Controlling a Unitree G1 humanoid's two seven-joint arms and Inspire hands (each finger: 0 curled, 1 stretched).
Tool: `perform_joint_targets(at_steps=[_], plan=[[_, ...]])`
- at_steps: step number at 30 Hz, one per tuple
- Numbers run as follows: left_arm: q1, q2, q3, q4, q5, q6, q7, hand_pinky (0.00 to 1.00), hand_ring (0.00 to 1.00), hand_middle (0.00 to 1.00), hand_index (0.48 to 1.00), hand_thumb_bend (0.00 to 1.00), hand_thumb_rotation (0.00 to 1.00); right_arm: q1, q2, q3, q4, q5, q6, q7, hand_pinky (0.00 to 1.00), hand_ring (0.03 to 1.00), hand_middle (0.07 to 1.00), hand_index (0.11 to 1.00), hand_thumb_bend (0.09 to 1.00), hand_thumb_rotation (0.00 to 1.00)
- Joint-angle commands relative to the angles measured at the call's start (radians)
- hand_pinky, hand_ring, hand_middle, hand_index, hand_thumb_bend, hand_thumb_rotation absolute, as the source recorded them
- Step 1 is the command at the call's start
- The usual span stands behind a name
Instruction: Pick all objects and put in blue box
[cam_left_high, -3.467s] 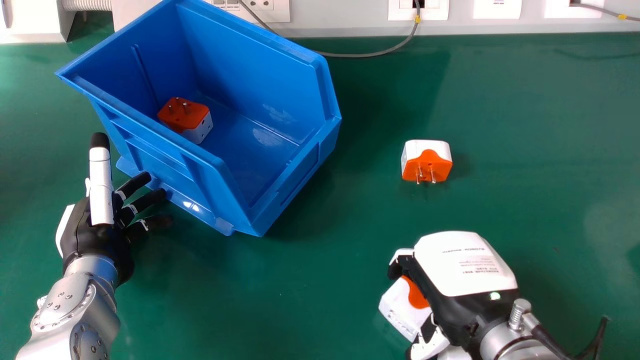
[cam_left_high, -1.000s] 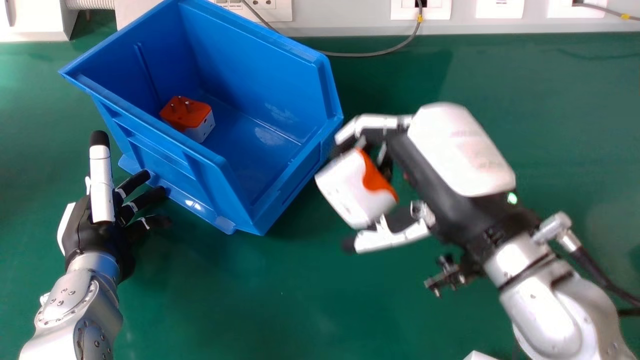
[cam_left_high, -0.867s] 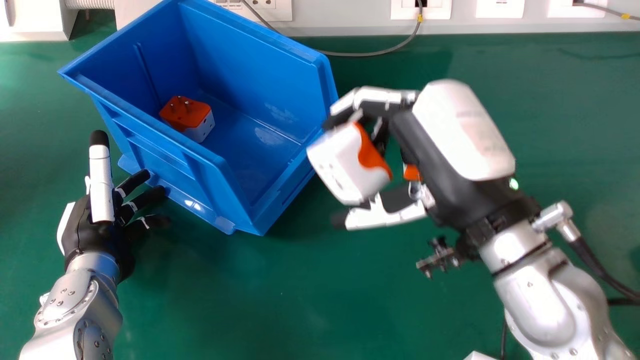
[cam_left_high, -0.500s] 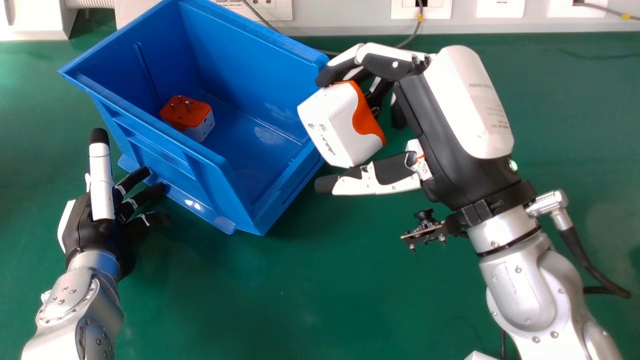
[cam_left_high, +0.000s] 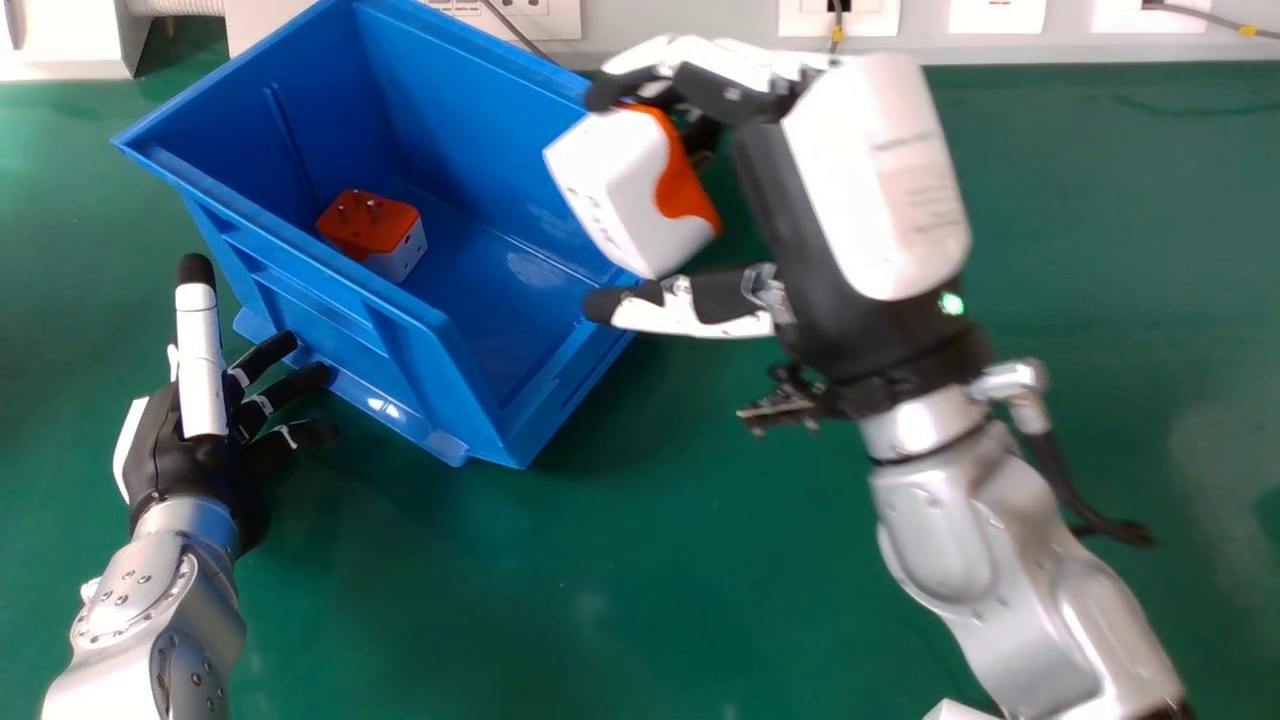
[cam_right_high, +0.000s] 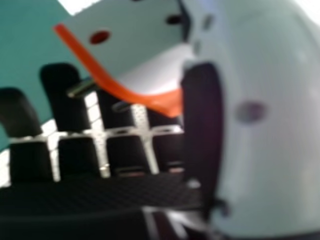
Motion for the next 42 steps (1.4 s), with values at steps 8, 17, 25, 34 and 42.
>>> perform_joint_targets(at_steps=[8,17,25,34,42], plan=[[0.028,-0.015,-0.01,0.007,0.01,0.026,0.009,0.65,0.73,0.84,0.888,0.86,0.93,-0.334,0.089,0.086,0.463,0.049,-0.042,-0.072,0.25,0.349,0.457,0.494,0.508,0.02],[0.042,-0.021,-0.017,-0.019,0.01,0.035,0.011,0.64,0.73,0.83,0.888,0.86,0.93,-0.492,0.127,0.151,0.724,0.078,-0.063,-0.054,0.26,0.406,0.485,0.412,0.514,0.01],[0.047,-0.024,-0.021,-0.032,0.007,0.041,0.016,0.64,0.73,0.83,0.888,0.85,0.93,-0.525,0.122,0.216,0.745,0.051,0.04,0.02,0.27,0.415,0.49,0.4,0.518,0.0],[0.048,-0.022,-0.021,-0.032,0.008,0.038,0.01,0.64,0.73,0.83,0.887,0.85,0.93,-0.498,0.106,0.229,0.637,0.063,0.156,0.181,0.3,0.395,0.493,0.478,0.512,0.0],[0.036,-0.019,-0.019,-0.008,0.009,0.027,0.009,0.64,0.73,0.83,0.887,0.85,0.93,-0.481,0.104,0.235,0.593,0.06,0.216,0.234,0.22,0.403,0.496,0.484,0.515,0.0]])
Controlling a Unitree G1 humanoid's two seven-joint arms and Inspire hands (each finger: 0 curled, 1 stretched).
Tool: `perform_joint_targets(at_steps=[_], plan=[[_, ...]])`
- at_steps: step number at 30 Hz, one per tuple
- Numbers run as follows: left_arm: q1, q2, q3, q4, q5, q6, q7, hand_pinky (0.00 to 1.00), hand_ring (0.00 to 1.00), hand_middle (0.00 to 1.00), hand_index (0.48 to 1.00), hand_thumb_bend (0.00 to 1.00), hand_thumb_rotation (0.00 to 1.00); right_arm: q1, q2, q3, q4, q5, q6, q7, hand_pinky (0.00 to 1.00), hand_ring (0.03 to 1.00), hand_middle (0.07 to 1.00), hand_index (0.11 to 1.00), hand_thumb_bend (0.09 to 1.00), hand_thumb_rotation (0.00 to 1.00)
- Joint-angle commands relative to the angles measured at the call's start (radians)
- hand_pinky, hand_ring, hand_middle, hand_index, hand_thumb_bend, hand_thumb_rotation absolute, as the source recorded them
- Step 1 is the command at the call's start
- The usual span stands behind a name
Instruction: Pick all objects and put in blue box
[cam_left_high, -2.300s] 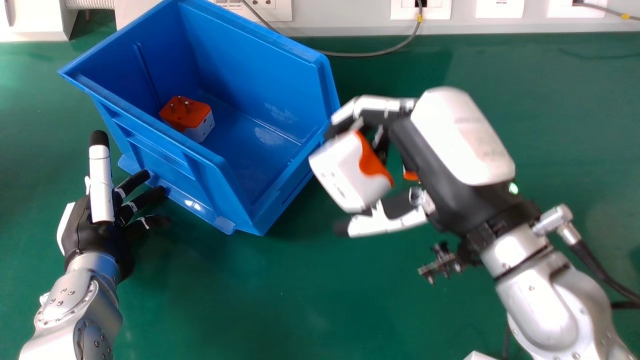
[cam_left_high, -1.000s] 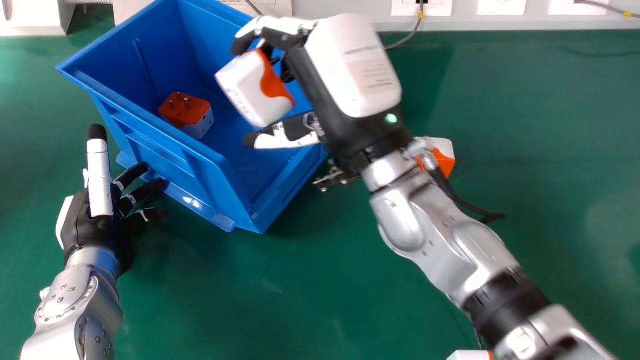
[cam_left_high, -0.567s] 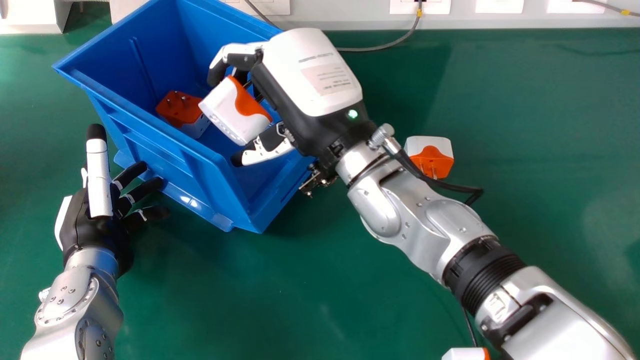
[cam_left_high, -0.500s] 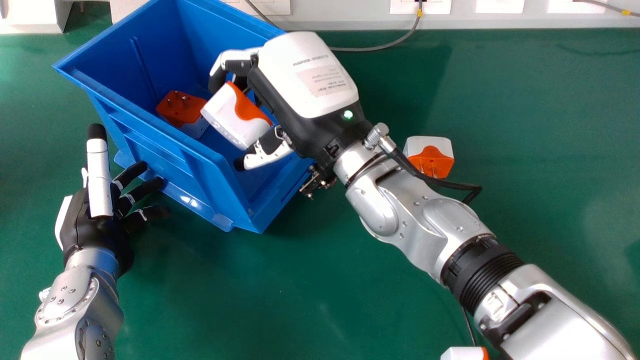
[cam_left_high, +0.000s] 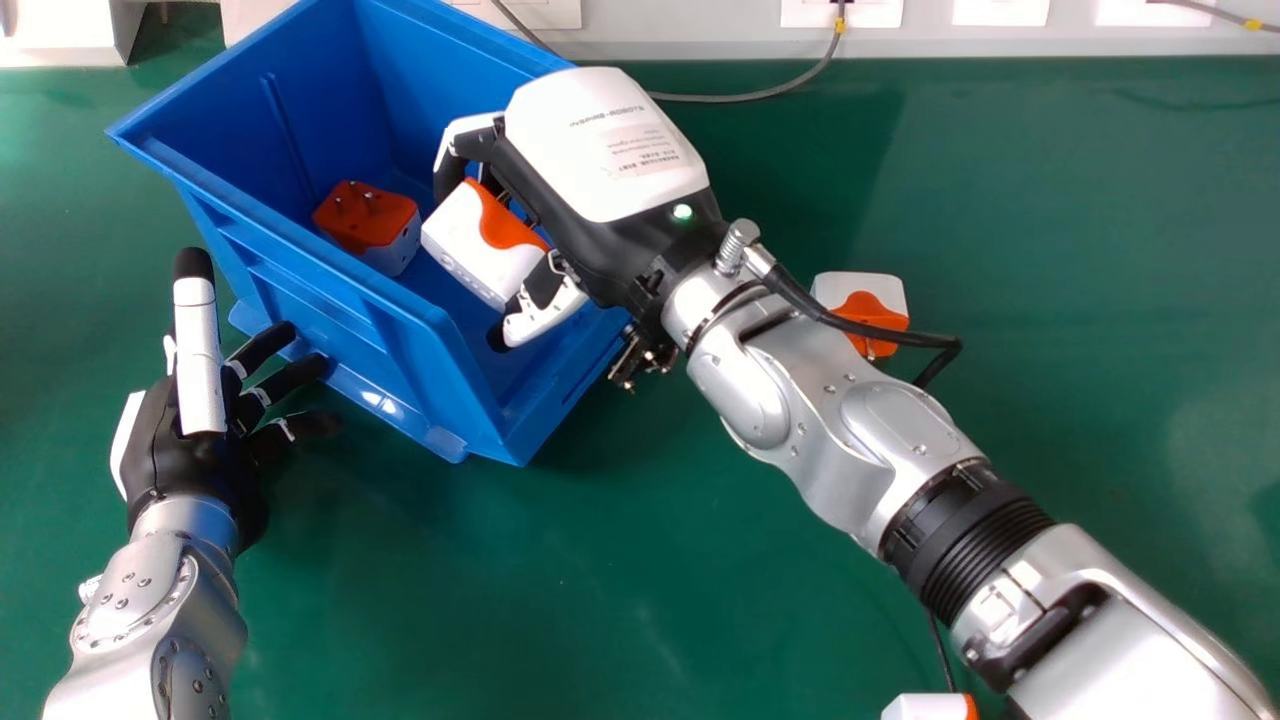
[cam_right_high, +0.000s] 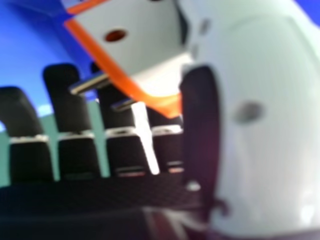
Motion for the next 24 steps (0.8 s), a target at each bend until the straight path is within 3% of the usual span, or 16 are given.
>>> perform_joint_targets(at_steps=[1,6,8,14,19,24], plan=[[0.019,-0.011,-0.009,0.031,0.01,0.027,0.004,0.64,0.73,0.83,0.887,0.85,0.93,-0.004,-0.002,0.004,-0.053,0.001,0.034,0.014,0.22,0.403,0.496,0.484,0.515,0.0],[0.02,-0.012,-0.013,0.029,0.011,0.029,0.004,0.64,0.73,0.83,0.886,0.85,0.93,0.015,-0.023,0.027,-0.164,-0.027,0.151,0.16,0.23,0.411,0.501,0.485,0.515,0.0],[0.023,-0.011,-0.013,0.025,0.012,0.029,0.002,0.64,0.73,0.83,0.886,0.85,0.93,0.02,-0.03,0.035,-0.195,-0.032,0.177,0.191,0.31,0.492,0.591,0.489,0.517,0.05],[0.021,-0.007,-0.014,0.037,0.013,0.022,-0.002,0.64,0.73,0.83,0.886,0.85,0.93,0.032,-0.035,0.047,-0.23,-0.031,0.197,0.189,0.38,0.559,0.664,0.491,0.519,0.08],[0.022,-0.007,-0.014,0.033,0.013,0.025,-0.004,0.64,0.73,0.83,0.886,0.85,0.93,0.031,-0.029,0.052,-0.23,-0.034,0.209,0.18,0.51,0.711,0.804,0.639,0.718,0.07],[0.021,-0.007,-0.012,0.031,0.013,0.029,0.0,0.64,0.72,0.83,0.884,0.84,0.93,0.032,-0.026,0.057,-0.23,-0.032,0.219,0.172,0.58,0.802,0.889,0.724,0.816,0.08]])
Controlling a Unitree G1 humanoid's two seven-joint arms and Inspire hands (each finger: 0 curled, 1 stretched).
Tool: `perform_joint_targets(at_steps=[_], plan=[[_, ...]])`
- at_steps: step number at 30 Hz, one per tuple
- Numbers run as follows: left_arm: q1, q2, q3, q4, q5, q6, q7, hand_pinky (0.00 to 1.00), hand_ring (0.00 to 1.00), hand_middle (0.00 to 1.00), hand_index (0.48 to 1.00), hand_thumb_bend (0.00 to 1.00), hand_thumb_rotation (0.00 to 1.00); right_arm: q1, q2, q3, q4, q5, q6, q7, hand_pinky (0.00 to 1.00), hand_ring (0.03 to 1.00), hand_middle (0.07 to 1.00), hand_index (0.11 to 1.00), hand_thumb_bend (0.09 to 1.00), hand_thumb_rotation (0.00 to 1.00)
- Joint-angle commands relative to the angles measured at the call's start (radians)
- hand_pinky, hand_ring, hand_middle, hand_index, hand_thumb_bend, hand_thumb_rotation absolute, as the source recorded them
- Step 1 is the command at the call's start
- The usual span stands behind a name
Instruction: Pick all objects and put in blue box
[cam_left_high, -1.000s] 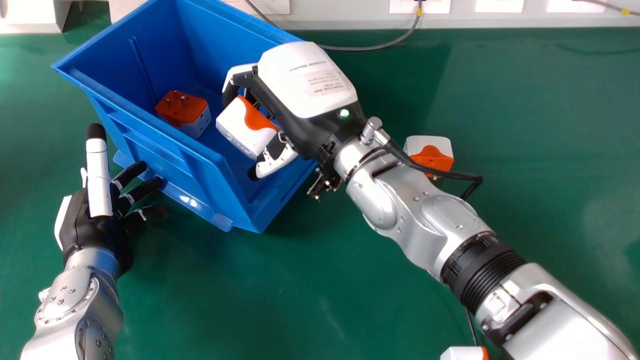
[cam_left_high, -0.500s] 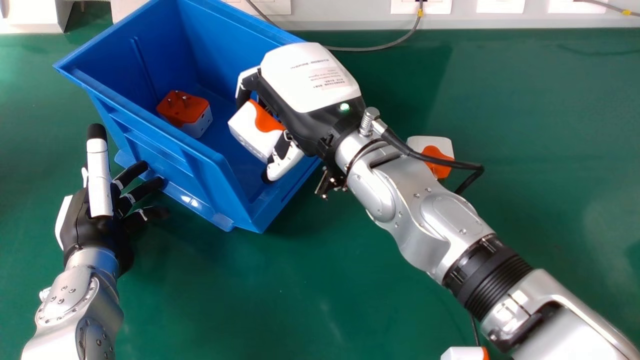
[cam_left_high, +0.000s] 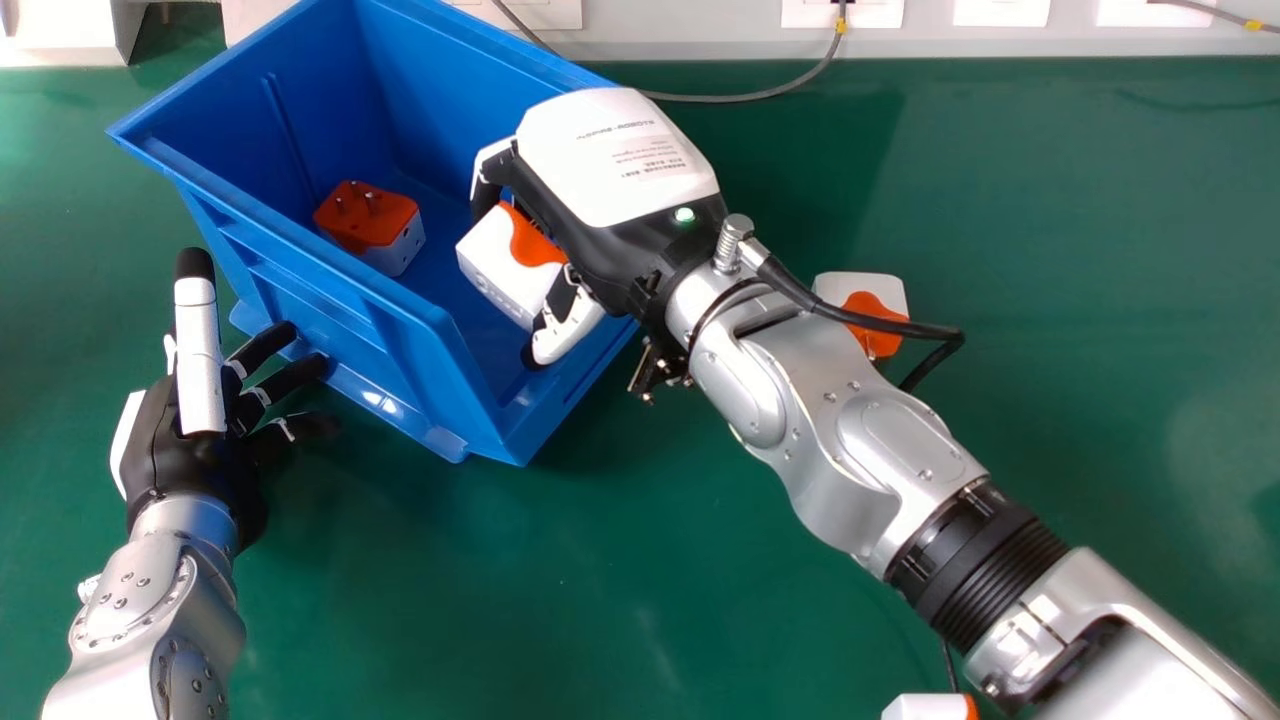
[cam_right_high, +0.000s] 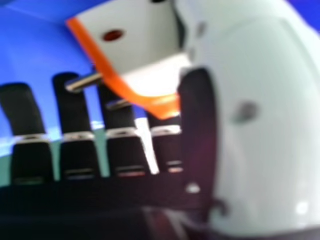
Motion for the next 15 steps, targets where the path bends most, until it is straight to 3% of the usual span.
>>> perform_joint_targets(at_steps=[1,6,15], plan=[[0.022,-0.011,-0.011,0.024,0.012,0.034,0.007,0.64,0.72,0.83,0.884,0.84,0.93,-0.017,0.004,-0.002,-0.031,-0.013,0.008,-0.026,0.59,0.811,0.898,0.733,0.826,0.08],[0.025,-0.015,-0.012,0.012,0.008,0.037,0.008,0.64,0.73,0.83,0.883,0.84,0.93,-0.021,0.008,0.002,-0.024,-0.015,0.012,-0.041,0.6,0.835,0.928,0.75,0.853,0.09],[0.023,-0.012,-0.01,0.022,0.007,0.031,0.0,0.64,0.73,0.83,0.884,0.84,0.93,-0.005,-0.002,0.004,-0.043,-0.006,-0.001,-0.065,0.6,0.863,0.965,0.767,0.877,0.1]])
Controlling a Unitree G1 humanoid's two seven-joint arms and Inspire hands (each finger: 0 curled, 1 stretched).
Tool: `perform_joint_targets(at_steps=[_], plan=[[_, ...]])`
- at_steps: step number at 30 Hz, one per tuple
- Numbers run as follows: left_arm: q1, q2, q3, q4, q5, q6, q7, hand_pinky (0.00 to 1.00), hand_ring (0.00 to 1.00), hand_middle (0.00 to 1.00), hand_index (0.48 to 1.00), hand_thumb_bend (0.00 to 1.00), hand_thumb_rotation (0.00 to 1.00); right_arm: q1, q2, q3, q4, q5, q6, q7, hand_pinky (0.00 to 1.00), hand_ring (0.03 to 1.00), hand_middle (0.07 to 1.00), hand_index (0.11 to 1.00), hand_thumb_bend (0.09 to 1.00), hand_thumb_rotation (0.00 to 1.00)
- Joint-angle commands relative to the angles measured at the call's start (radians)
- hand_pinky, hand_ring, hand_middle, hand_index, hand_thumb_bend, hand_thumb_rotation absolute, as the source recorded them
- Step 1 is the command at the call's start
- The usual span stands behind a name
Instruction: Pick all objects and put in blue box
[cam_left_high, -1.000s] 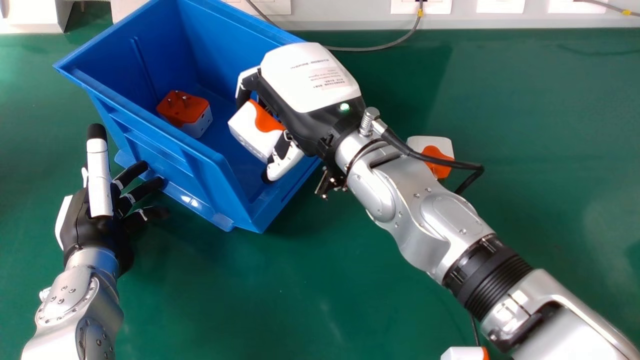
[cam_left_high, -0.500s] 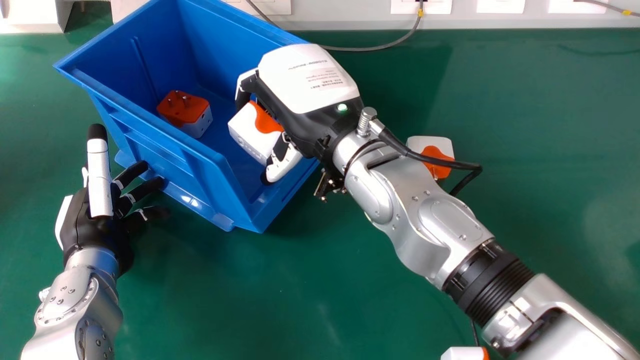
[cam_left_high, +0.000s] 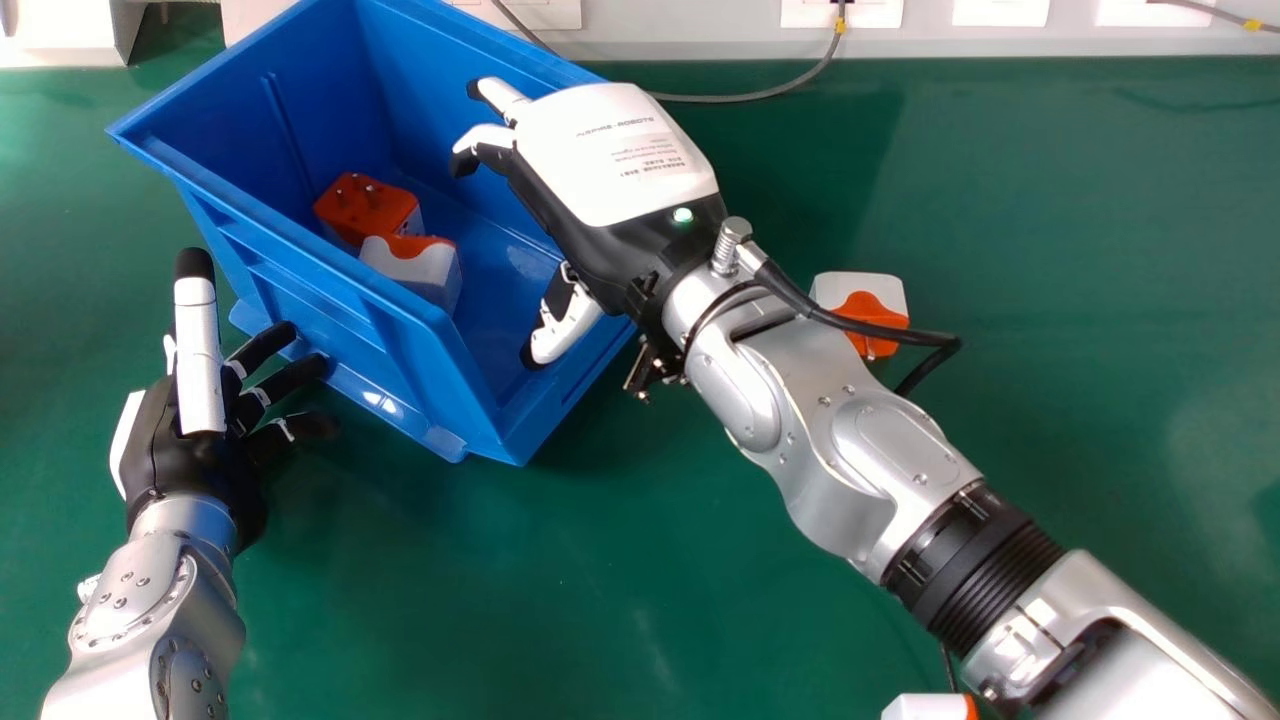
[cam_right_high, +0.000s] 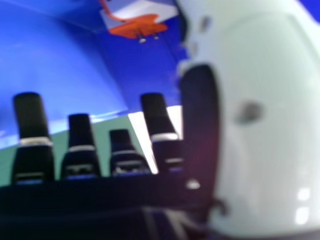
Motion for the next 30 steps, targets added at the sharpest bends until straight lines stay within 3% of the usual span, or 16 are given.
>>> perform_joint_targets(at_steps=[1,5,10,14,18,20,22,27,30], plan=[[0.024,-0.012,-0.01,0.026,0.008,0.026,0.001,0.64,0.73,0.83,0.884,0.84,0.93,-0.003,-0.007,-0.006,-0.041,-0.004,-0.018,-0.028,0.6,0.866,0.969,0.772,0.881,0.1],[0.025,-0.015,-0.011,0.024,0.011,0.027,0.005,0.65,0.73,0.83,0.885,0.84,0.93,0.058,-0.054,-0.027,-0.138,0.014,-0.046,-0.021,0.6,0.868,0.978,0.787,0.892,0.1],[0.031,-0.019,-0.015,0.0,0.01,0.042,0.011,0.65,0.73,0.83,0.885,0.84,0.93,0.209,-0.149,-0.077,-0.328,0.028,-0.128,-0.082,0.6,0.859,0.968,0.793,0.899,0.1],[0.032,-0.019,-0.013,-0.004,0.008,0.047,0.016,0.64,0.73,0.83,0.885,0.85,0.93,0.305,-0.218,-0.115,-0.336,0.011,-0.338,-0.367,0.59,0.852,0.96,0.793,0.9,0.1],[0.03,-0.018,-0.012,-0.005,0.009,0.051,0.021,0.64,0.73,0.83,0.885,0.85,0.93,0.338,-0.251,-0.131,-0.315,-0.019,-0.452,-0.554,0.58,0.819,0.918,0.78,0.899,0.12],[0.024,-0.016,-0.01,0.01,0.01,0.046,0.02,0.64,0.73,0.83,0.885,0.85,0.93,0.39,-0.286,-0.16,-0.393,0.019,-0.442,-0.459,0.58,0.799,0.893,0.774,0.901,0.13],[0.02,-0.012,-0.008,0.022,0.011,0.041,0.019,0.64,0.73,0.83,0.885,0.85,0.93,0.472,-0.35,-0.202,-0.564,0.104,-0.356,-0.2,0.58,0.777,0.869,0.77,0.903,0.14],[0.022,-0.013,-0.009,0.011,0.012,0.047,0.026,0.64,0.73,0.83,0.885,0.85,0.93,0.6,-0.481,-0.285,-0.924,0.21,-0.062,0.355,0.58,0.751,0.841,0.774,0.901,0.17],[0.023,-0.015,-0.009,0.001,0.009,0.053,0.027,0.64,0.73,0.83,0.885,0.85,0.93,0.646,-0.528,-0.324,-1.045,0.203,0.039,0.524,0.59,0.755,0.848,0.79,0.899,0.2]])
